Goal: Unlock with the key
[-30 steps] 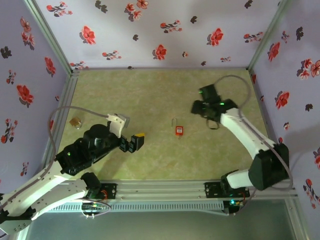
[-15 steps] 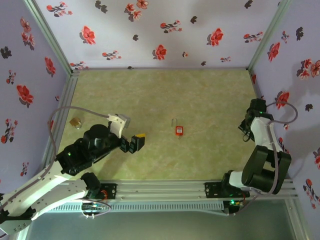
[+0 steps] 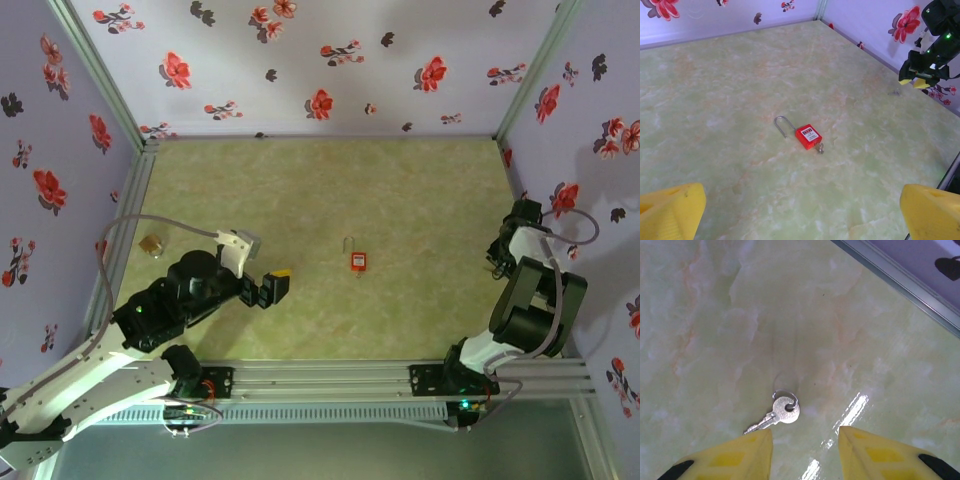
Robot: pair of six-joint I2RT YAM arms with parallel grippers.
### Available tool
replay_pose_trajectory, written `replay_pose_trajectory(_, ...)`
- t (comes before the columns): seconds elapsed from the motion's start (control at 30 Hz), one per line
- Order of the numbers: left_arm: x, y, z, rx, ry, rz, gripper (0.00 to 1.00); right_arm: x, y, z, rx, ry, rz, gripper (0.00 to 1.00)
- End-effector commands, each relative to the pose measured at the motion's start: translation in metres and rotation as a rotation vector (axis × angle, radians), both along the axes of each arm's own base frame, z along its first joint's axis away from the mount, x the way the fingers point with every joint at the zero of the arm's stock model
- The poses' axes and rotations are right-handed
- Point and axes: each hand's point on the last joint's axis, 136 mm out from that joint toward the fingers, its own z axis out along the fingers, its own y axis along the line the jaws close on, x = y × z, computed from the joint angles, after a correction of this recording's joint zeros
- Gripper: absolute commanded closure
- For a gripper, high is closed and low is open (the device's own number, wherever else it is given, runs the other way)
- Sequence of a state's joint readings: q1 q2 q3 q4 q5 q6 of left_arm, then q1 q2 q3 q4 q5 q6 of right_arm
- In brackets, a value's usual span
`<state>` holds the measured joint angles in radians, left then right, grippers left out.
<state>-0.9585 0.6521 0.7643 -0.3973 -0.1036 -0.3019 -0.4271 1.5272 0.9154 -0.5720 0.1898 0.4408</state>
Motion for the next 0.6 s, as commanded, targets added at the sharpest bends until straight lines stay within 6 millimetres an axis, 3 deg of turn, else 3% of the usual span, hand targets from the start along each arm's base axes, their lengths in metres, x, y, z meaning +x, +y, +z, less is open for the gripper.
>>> replay_pose_trajectory(0.0, -0.002, -0.003, 0.005, -0.028, -0.008, -0.011, 0.00, 0.005, -0.004, -0.005, 0.006, -0.012, -0.002, 0.62)
replay_pose_trajectory(0.57, -0.001, -0.003, 0.004, -0.029, 0.001, -0.005, 0.00, 0.011, -0.006, -0.029, 0.038, 0.016, -0.018, 0.63)
